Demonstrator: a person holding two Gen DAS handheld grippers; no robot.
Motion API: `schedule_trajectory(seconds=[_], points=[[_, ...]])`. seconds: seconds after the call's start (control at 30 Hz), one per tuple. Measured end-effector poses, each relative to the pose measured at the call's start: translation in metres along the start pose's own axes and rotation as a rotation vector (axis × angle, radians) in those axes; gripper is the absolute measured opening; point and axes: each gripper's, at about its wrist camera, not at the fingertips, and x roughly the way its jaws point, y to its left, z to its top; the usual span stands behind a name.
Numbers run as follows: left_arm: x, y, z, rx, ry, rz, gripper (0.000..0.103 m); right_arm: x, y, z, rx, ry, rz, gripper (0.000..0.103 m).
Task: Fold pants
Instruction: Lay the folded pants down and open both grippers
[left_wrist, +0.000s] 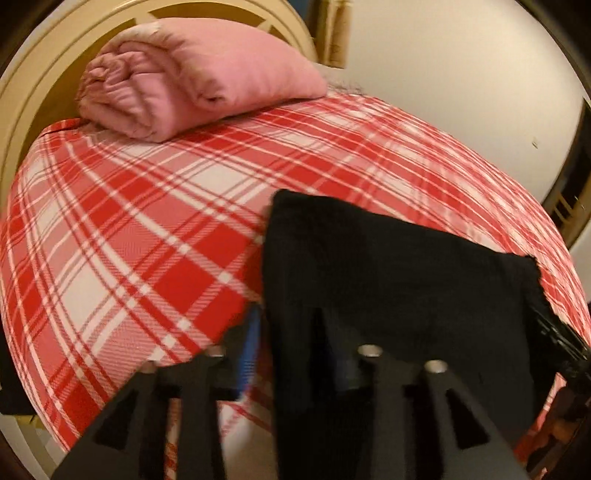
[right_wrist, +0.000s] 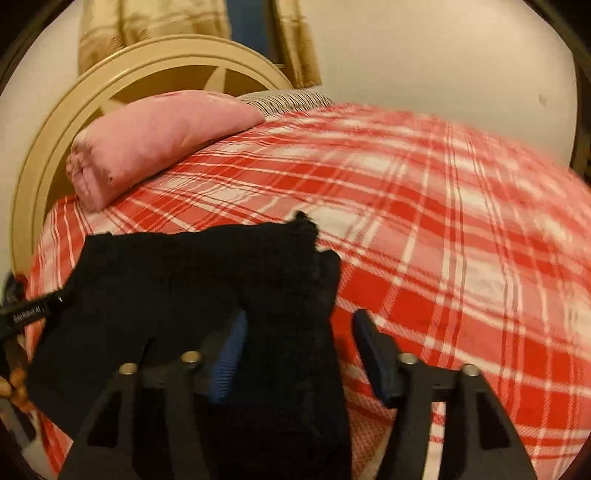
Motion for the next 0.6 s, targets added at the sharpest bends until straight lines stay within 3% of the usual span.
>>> schedule_trajectory(seconds=[0.07, 0.13, 0.23, 0.3, 0.4, 0.5, 0.6], points=[[-0.006, 0.006, 0.003, 0.003, -0.009, 0.033, 0.061, -0.01, -0.012, 0.001, 0.075, -0.002, 0.046, 0.063], [-0.016, 0.013, 0.007, 0.004, -0.026, 0.066, 0.062, -0.028, -0.022, -0.003, 0.152, -0.043, 0.086, 0.063], [-0.036, 0.019, 0.003, 0.01, -0.053, 0.142, 0.063, -0.063, -0.018, -0.01, 0.231, -0.119, 0.051, 0.063], [-0.047, 0.014, -0.002, 0.047, -0.079, 0.184, 0.065, -0.081, -0.004, -0.016, 0.21, -0.149, 0.03, 0.063], [-0.059, -0.005, -0.014, 0.113, -0.114, 0.228, 0.068, -0.093, 0.032, -0.026, 0.081, -0.163, 0.013, 0.063], [-0.065, -0.024, -0.027, 0.142, -0.119, 0.199, 0.068, -0.095, 0.06, -0.042, -0.022, -0.146, -0.007, 0.063], [-0.064, -0.04, -0.04, 0.178, -0.105, 0.184, 0.068, -0.085, 0.065, -0.054, -0.038, -0.089, -0.001, 0.063]])
